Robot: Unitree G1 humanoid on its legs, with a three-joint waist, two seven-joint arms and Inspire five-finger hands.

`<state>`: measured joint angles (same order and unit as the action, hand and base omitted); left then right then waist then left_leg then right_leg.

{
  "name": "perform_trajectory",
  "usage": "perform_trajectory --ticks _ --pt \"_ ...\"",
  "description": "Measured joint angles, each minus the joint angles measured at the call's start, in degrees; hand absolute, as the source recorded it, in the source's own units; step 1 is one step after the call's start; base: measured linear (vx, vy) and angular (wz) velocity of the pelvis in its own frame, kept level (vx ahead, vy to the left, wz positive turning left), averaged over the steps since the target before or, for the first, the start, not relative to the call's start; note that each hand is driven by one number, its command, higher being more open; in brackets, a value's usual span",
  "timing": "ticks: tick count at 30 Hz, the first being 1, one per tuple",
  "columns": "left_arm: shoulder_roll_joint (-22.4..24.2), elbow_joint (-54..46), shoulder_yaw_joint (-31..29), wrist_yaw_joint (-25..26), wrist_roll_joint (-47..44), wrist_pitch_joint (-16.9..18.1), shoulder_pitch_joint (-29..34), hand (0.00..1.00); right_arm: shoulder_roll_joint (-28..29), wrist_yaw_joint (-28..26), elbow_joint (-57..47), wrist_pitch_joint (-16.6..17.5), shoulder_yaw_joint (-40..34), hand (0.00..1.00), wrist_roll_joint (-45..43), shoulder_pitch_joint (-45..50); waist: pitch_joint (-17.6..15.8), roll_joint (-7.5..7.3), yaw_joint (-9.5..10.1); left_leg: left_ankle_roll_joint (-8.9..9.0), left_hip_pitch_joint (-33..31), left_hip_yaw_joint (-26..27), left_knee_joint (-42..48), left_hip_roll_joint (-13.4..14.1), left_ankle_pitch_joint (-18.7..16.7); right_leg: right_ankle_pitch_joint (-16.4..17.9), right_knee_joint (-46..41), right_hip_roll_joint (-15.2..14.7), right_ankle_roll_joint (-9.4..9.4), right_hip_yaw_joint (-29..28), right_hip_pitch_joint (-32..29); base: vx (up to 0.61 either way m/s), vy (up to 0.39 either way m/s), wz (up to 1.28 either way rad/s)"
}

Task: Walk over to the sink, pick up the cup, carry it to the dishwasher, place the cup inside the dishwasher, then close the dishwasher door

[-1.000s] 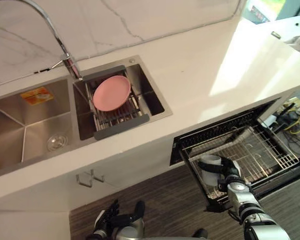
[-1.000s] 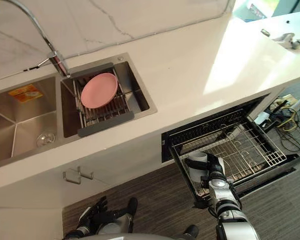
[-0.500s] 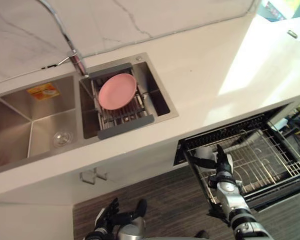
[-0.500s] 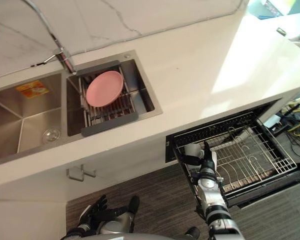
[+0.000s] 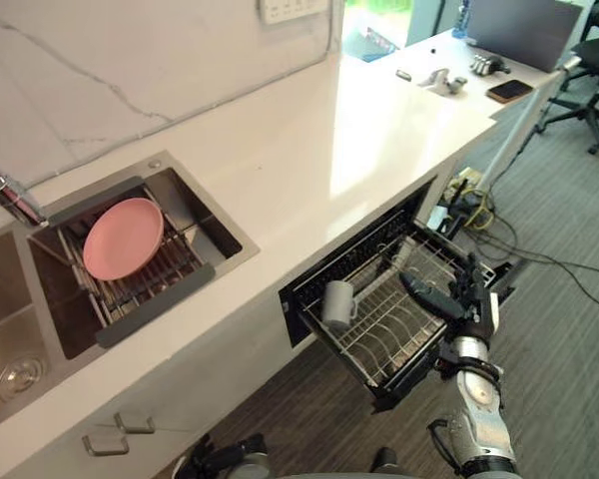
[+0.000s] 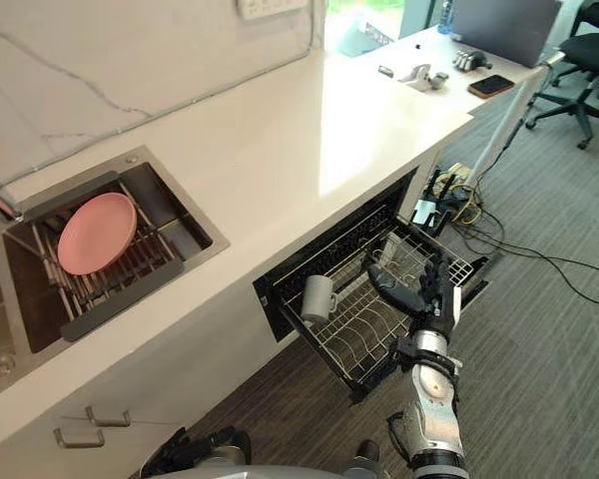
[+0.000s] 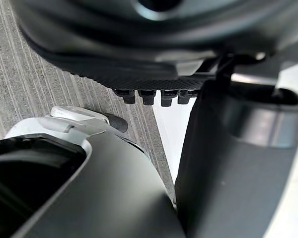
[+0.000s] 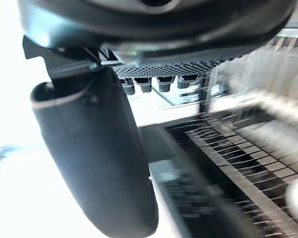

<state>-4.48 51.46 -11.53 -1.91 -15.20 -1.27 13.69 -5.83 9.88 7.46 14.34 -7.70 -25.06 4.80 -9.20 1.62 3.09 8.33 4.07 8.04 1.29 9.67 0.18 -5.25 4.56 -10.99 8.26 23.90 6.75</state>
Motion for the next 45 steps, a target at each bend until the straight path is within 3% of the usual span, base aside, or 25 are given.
perform_trajectory --ticks 8,9,10,11,12,13,15,19,22,24,25,26,27,28,29,30,31,33,34,36,37,38,41,42,45 --pt "1.04 0.87 -2.92 0.36 -0.55 -0.86 -0.11 1.00 0.72 -16.47 -11.63 1.55 0.04 1.00 -11.98 1.65 0.35 0.37 -0.44 -0.65 -2.38 -0.29 3.13 0.32 -1.04 0.00 0.14 0.01 -0.23 1.21 0.13 -0.04 0.005 0.07" --pt "1.05 0.89 -2.90 0.28 -0.44 -0.85 -0.11 1.00 0.75 -17.60 -12.44 1.89 0.62 1.00 -12.05 1.65 0.47 0.44 -0.69 -1.14 -2.83 0.42 3.21 0.15 -1.13 -0.03 0.01 -0.44 -0.19 2.12 0.37 -0.01 0.039 0.40" --pt "1.02 1.20 -2.92 0.28 -0.14 -0.87 -0.12 1.00 0.76 -18.75 -13.13 2.87 1.41 1.00 -12.09 1.63 0.81 0.51 -0.89 -2.76 -3.12 2.69 3.12 0.17 -1.43 0.11 -0.25 -1.24 0.10 3.62 0.81 0.01 0.055 0.78" --pt "0.85 1.24 -2.89 0.26 1.39 -0.89 -0.14 1.00 0.78 -19.10 -13.72 4.04 1.88 1.00 -12.10 1.63 1.18 0.49 -1.44 -4.27 -3.07 7.98 3.13 0.68 -1.08 0.30 -0.46 -2.32 0.77 5.75 1.90 0.04 0.051 0.89" --pt "0.80 1.17 -2.64 0.26 2.12 -0.91 -0.15 1.00 0.67 -19.14 -14.06 4.57 1.88 1.00 -12.20 1.56 1.43 0.53 -1.58 -4.39 -3.05 9.94 3.10 0.73 -0.71 0.55 -0.73 -3.00 1.16 7.17 2.46 0.08 0.068 1.02" --pt "1.10 1.10 -2.36 0.22 3.61 -1.39 -0.20 1.00 0.11 -19.43 -14.59 5.22 2.16 1.00 -13.56 0.95 1.89 0.76 -1.36 -3.34 -3.06 10.29 2.59 -0.17 0.95 0.80 -1.24 -4.29 1.95 8.91 3.16 0.10 0.103 0.72" --pt "1.05 0.51 -2.17 0.21 4.04 -2.85 -0.28 1.00 -0.08 -19.59 -14.82 5.49 4.22 1.00 -14.19 -1.03 2.70 0.60 -0.29 -3.28 -2.86 9.94 1.21 -2.20 1.80 0.58 -1.40 -6.05 2.72 9.62 3.19 0.12 0.139 0.34" --pt "0.12 1.36 -1.48 0.44 4.03 -7.33 -1.83 1.00 0.42 -20.66 -17.46 4.54 11.34 1.00 -14.07 -2.63 3.16 -0.06 0.59 -3.93 -0.48 9.32 -2.63 -5.47 2.87 -0.11 -1.96 -8.83 3.92 10.36 4.49 0.11 0.103 0.16" --pt "-0.58 3.62 -0.04 0.50 6.39 -8.47 -3.25 1.00 0.63 -19.25 -20.23 3.39 11.69 1.00 -14.07 -1.82 3.61 -0.15 0.46 -5.55 1.54 7.72 -4.90 -6.28 2.51 0.01 -10.63 -11.56 3.72 10.42 3.26 0.08 0.089 0.35" --pt "-1.55 4.72 0.90 0.57 6.91 -9.24 -4.18 1.00 0.91 -17.60 -21.61 2.98 11.66 1.00 -14.05 -1.76 3.44 -0.85 0.46 -6.81 2.74 7.19 -6.00 -7.26 1.85 0.37 -20.79 -15.06 2.44 7.59 -0.80 0.11 0.148 0.26" --pt "-2.36 5.26 1.40 0.83 6.84 -10.57 -4.92 1.00 1.42 -17.13 -22.10 2.48 11.68 1.00 -14.03 -1.63 3.45 -1.97 0.19 -7.61 3.47 6.61 -6.21 -8.40 1.53 -0.07 -27.81 -17.56 -1.19 4.77 -3.67 0.11 0.150 0.26" --pt "-2.83 5.52 1.75 1.00 6.81 -11.29 -5.38 1.00 1.81 -16.98 -22.16 2.34 11.68 1.00 -14.02 -1.33 3.28 -2.90 0.11 -8.05 3.87 6.26 -6.19 -8.84 1.39 -0.80 -30.60 -18.46 -3.22 3.32 -4.84 0.12 0.125 0.32" --pt "-3.60 5.68 1.92 1.30 6.83 -12.36 -5.85 1.00 2.15 -16.87 -22.16 1.79 11.68 1.00 -14.06 -0.55 3.33 -3.31 0.11 -8.70 4.98 5.45 -6.10 -9.29 1.25 -3.66 -34.79 -19.12 -7.22 -0.13 -6.53 0.17 0.105 0.34" --pt "-3.98 5.58 2.36 1.25 6.83 -12.88 -5.58 1.00 2.12 -17.05 -22.13 1.32 11.99 1.00 -14.06 0.45 3.31 -3.55 -0.15 -9.30 5.48 3.84 -6.03 -9.06 0.60 -4.43 -38.28 -18.52 -8.70 -4.44 -8.83 0.18 0.069 0.39" --pt "-4.42 5.34 2.78 1.27 6.84 -12.93 -5.64 1.00 2.15 -17.31 -22.08 1.08 12.26 1.00 -14.14 1.08 3.56 -3.93 -0.65 -9.94 5.37 2.86 -5.83 -8.73 0.05 -1.37 -40.25 -16.67 -7.46 -7.41 -10.04 0.16 0.015 0.58" --pt "-4.77 5.50 3.43 1.32 6.65 -13.33 -6.00 1.00 2.00 -17.97 -22.04 0.39 12.45 1.00 -14.18 1.76 3.61 -4.04 -1.57 -10.30 4.69 0.39 -5.03 -7.75 -0.61 6.71 -41.66 -11.66 -5.80 -11.15 -11.21 0.14 -0.036 0.94" --pt "-5.31 5.77 4.81 1.21 4.89 -13.47 -6.21 1.00 1.79 -18.98 -22.06 0.09 12.45 1.00 -14.68 2.64 3.67 -3.75 -2.50 -10.33 3.40 -3.33 -4.22 -6.34 -1.25 13.26 -38.66 -3.84 -5.14 -14.59 -12.77 0.13 -0.026 0.99" --pt "-5.73 6.48 5.45 1.18 2.90 -13.62 -6.51 1.00 1.48 -19.59 -22.05 -0.05 12.06 1.00 -15.93 2.97 3.59 -3.85 -2.55 -10.53 2.94 -6.13 -4.14 -6.20 -1.82 14.91 -33.86 0.34 -5.40 -15.34 -15.51 0.14 -0.039 0.84" --pt "-5.69 6.86 5.46 1.26 1.41 -13.91 -6.32 1.00 1.13 -19.82 -22.05 -0.08 11.38 1.00 -16.07 3.40 3.41 -3.59 -2.63 -9.92 3.04 -7.80 -3.37 -6.22 -2.58 14.63 -31.22 2.70 -4.98 -16.97 -18.56 0.19 -0.096 0.89" --pt "-5.94 6.80 5.33 1.10 0.77 -13.17 -5.70 1.00 1.06 -20.10 -22.06 -0.13 10.58 1.00 -16.57 3.92 2.70 -4.51 -2.36 -7.56 4.26 -9.23 -1.77 -7.44 -3.03 10.66 -28.03 2.42 -4.94 -17.09 -19.08 0.21 -0.137 0.84" --pt "-6.67 6.30 5.34 0.64 1.11 -12.42 -5.04 1.00 1.03 -20.32 -22.05 -0.30 10.24 1.00 -17.10 3.93 3.09 -6.44 -2.44 -7.08 5.59 -9.77 -1.14 -9.42 -4.39 4.55 -25.47 0.99 -4.06 -16.55 -18.53 0.26 -0.198 0.55" --pt "-5.93 6.32 5.14 0.61 1.70 -11.92 -4.82 1.00 -0.23 -20.58 -21.78 -0.36 10.11 1.00 -18.18 3.35 3.52 -4.83 -1.73 -6.05 5.54 -9.25 -0.14 -8.22 -5.76 6.15 -22.52 1.67 -3.74 -15.98 -16.12 0.26 -0.189 0.39" --pt "-4.37 5.43 5.08 0.02 1.86 -11.14 -4.67 1.00 -0.67 -20.71 -20.91 -0.46 8.94 1.00 -18.23 2.52 2.94 -1.93 -2.30 -4.65 4.59 -6.29 0.96 -4.65 -7.18 4.21 -14.23 5.31 -4.79 -13.70 -12.14 0.18 -0.121 0.08" --pt "-3.76 5.12 4.04 0.50 1.83 -10.97 -3.58 1.00 -0.48 -23.09 -19.60 -1.87 7.11 1.00 -18.05 3.89 2.96 -1.96 -3.90 -3.85 6.49 0.27 -0.11 -3.74 -7.68 -0.91 -2.45 7.07 -4.47 -13.93 -5.79 0.07 -0.040 0.06" --pt "-3.76 5.12 4.04 0.50 1.83 -10.97 -3.58 1.00 -0.48 -23.09 -19.60 -1.87 7.11 1.00 -18.05 3.89 2.96 -1.96 -3.90 -3.85 6.49 0.27 -0.11 -3.74 -7.68 -0.92 -2.45 7.06 -4.47 -13.92 -5.79 0.00 0.000 0.00"
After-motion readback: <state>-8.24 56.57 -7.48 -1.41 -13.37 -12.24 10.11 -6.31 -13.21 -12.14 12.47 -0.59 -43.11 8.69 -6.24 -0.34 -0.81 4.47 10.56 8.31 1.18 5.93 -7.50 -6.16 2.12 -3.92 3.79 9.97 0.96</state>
